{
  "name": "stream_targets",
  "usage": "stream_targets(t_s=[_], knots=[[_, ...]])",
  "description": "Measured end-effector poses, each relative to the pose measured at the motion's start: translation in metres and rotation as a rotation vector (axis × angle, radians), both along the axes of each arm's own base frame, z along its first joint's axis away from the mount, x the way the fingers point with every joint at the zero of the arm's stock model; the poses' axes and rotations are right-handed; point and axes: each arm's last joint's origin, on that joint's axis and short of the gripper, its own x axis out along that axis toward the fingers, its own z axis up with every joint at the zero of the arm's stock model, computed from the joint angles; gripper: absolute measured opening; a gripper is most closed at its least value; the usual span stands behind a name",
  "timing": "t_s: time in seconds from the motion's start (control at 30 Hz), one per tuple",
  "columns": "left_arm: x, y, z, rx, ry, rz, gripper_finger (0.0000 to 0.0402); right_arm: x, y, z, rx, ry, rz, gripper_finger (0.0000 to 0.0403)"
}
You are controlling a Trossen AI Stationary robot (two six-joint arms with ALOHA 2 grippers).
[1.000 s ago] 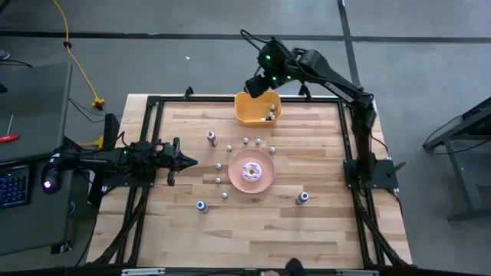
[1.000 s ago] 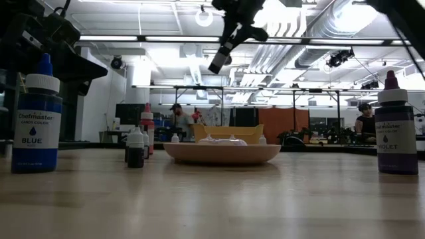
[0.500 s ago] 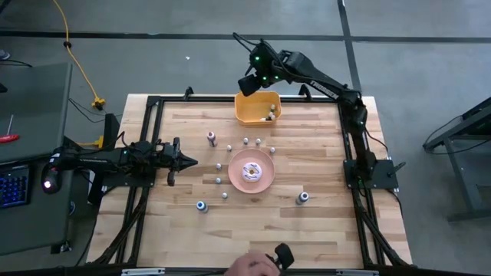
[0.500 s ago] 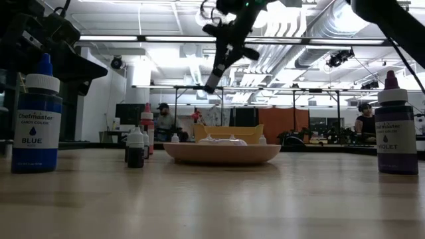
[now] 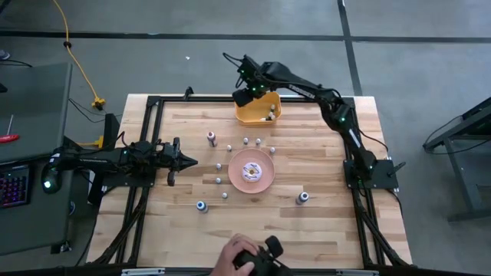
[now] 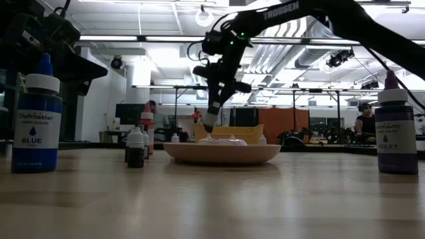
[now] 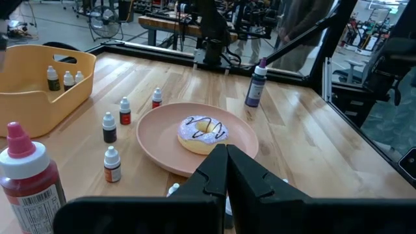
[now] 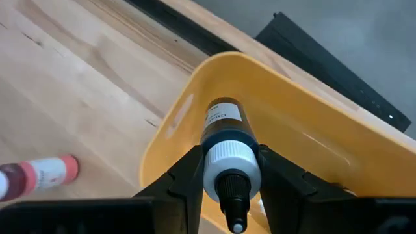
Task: Pick & Place food coloring
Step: Put the large black food coloring bottle into the orange bin
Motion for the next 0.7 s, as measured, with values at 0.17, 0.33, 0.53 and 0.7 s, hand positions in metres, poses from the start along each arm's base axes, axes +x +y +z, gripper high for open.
stream_targets(t_s=[0.17, 0.33, 0.53, 0.7], knots=[[0.000, 0.000, 0.000, 0.000, 0.000, 0.000, 0.0001, 0.003, -0.006, -0.015, 0.009, 0.023, 0.004, 0.0118], [0.000, 0.000, 0.000, 0.000, 0.000, 0.000, 0.0001, 0.004, -0.009, -0.019, 0.006, 0.026, 0.011, 0.0115], [0.000, 0.000, 0.000, 0.000, 0.000, 0.000, 0.0001, 0.004, -0.009, -0.021, 0.009, 0.034, 0.023, 0.0118], [0.000, 0.000, 0.000, 0.000, 0.000, 0.000, 0.0001, 0.003, -0.009, -0.022, 0.013, 0.048, 0.030, 0.0120]])
